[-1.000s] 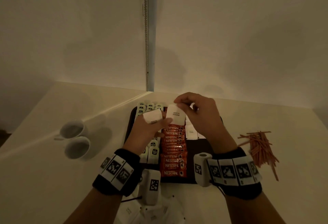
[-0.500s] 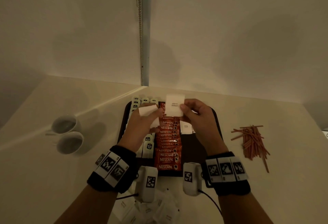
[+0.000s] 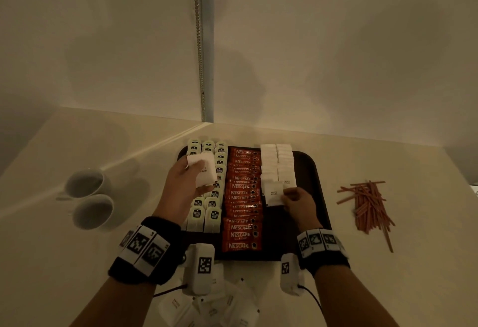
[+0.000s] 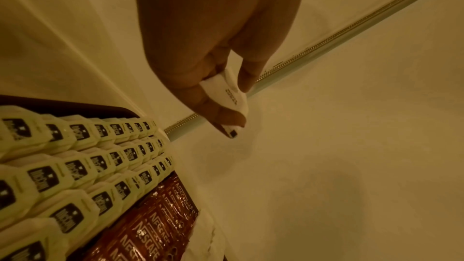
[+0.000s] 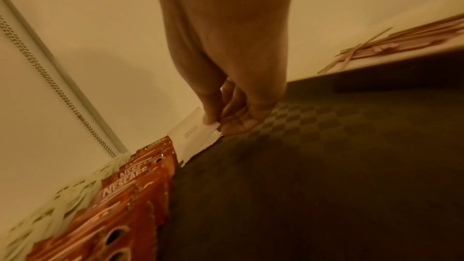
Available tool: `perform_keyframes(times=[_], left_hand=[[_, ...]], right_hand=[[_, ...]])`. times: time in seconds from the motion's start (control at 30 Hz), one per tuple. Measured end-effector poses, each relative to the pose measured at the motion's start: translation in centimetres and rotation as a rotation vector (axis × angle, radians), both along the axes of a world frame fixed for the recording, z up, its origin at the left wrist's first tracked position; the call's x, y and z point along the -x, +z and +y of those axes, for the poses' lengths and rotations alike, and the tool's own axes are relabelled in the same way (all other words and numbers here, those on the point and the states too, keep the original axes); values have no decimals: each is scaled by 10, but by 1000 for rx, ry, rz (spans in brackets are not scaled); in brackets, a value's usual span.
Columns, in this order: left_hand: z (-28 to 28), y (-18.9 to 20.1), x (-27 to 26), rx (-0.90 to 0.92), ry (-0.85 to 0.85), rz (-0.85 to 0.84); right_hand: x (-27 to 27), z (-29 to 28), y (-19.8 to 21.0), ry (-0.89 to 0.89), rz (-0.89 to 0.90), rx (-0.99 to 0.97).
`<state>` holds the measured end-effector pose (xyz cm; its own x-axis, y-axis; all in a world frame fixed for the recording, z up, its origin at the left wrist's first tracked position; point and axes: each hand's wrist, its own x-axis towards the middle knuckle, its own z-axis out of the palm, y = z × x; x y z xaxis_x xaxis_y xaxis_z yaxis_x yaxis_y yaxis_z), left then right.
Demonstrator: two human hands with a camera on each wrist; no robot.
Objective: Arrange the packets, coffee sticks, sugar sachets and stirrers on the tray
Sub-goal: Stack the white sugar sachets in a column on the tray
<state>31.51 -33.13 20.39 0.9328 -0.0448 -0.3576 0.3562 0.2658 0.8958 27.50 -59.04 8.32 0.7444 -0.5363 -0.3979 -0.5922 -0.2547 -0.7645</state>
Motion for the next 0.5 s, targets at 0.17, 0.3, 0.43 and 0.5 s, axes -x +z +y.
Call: perform_keyframes(times=[0.17, 0.3, 0.43, 0.5], left_hand=[[1, -8, -6, 52, 61, 83], [0, -11, -9, 92, 84, 127], [-3, -13, -11, 173, 75, 144], [-6, -13, -10, 166, 54, 103]], right_hand=[[-10, 6, -7, -52, -13, 65], [-15, 9, -8, -91, -16, 76], [-17, 12, -7, -84, 2, 125], [-17, 13, -6, -70, 2, 172]])
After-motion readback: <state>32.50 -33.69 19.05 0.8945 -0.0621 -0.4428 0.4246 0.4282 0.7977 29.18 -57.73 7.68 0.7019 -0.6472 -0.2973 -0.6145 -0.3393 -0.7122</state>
